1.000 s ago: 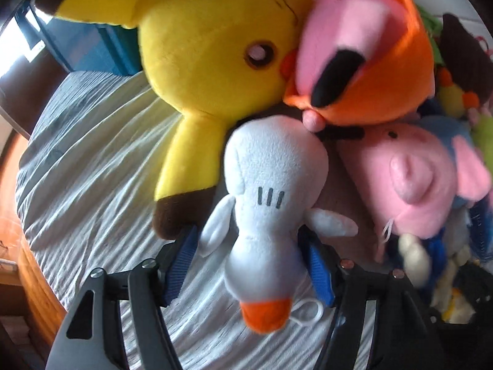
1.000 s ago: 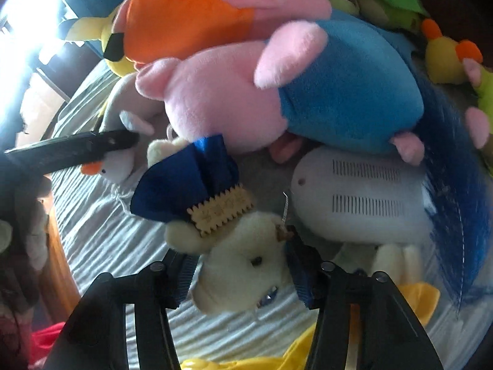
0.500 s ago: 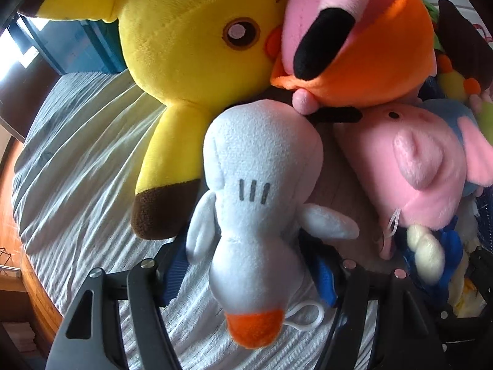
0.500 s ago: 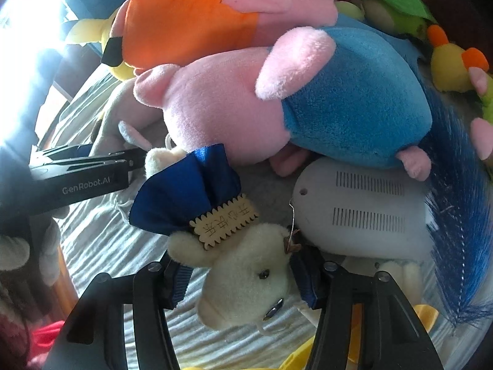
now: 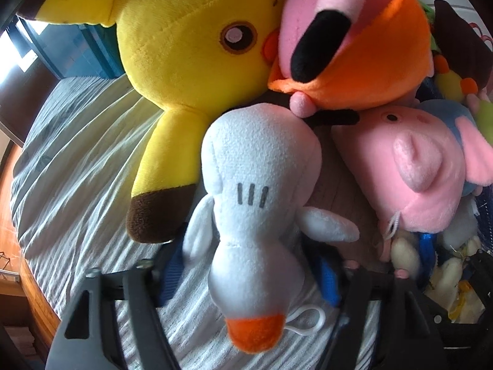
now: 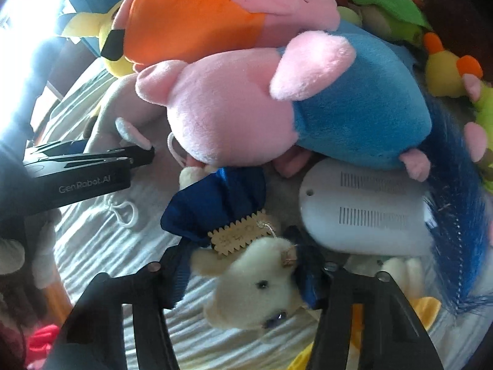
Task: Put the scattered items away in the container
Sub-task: 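Lift both plushes and carry them toward the blue crate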
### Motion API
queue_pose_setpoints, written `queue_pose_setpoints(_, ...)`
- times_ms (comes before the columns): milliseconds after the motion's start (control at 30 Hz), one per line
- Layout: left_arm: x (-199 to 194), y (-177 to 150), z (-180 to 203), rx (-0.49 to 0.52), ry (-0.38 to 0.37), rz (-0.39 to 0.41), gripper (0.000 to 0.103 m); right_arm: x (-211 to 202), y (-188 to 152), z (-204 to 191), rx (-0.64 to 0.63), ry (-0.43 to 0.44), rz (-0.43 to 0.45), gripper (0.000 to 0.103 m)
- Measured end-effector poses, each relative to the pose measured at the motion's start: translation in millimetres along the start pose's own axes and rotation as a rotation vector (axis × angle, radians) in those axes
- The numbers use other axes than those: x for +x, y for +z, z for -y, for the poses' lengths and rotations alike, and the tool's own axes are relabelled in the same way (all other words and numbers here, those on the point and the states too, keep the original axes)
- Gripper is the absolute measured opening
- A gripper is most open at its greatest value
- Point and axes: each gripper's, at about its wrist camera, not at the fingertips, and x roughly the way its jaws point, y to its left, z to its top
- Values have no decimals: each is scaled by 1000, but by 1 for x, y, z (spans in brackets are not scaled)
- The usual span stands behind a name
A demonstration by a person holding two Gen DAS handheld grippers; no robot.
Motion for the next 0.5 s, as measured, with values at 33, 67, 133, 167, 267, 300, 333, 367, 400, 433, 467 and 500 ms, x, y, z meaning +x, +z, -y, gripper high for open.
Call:
queue_pose_setpoints(33,-2,-1,1,3,-1,-3,47,0,0,-1,-5,0,-2,52)
queue_pose_setpoints(67,-4,-3,3,12,6,-13,47,0,-1,-3,-12,-5,-2,51)
queue_pose_setpoints(133,-10,-10,5,27,15,-15,46,-4,-2,-9,-32,-11,7,48)
queue_pose_setpoints(167,-13,-13,5,30,18,-14,46,-3,-1,-14,-35,-7,8,48)
queue_pose_setpoints(267,-29,-24,2,25,5,-11,46,-10,-2,-20,-51,-5,18,48)
queue_pose_setpoints(300,-36,-27,0,24,4,-8,46,-10,-1,-25,-55,-5,22,48)
queue_pose_setpoints(333,-45,-31,-2,27,-1,-3,46,-15,-1,-28,-62,-6,30,48)
queue_pose_setpoints(367,-52,-34,-3,30,-3,2,46,-18,-1,-29,-68,-6,36,48)
queue_pose_setpoints(400,-63,-39,-5,35,0,9,46,-24,-1,-32,-75,-6,47,48)
queue_pose_setpoints(433,-70,-42,-6,41,3,13,46,-29,-1,-37,-82,-6,58,48)
queue_pose_setpoints(467,-77,-47,-5,43,5,19,46,-35,0,-42,-92,-3,72,48)
queue_pose_setpoints(500,-84,-53,-7,40,5,25,46,-42,0,-45,-103,-2,86,48)
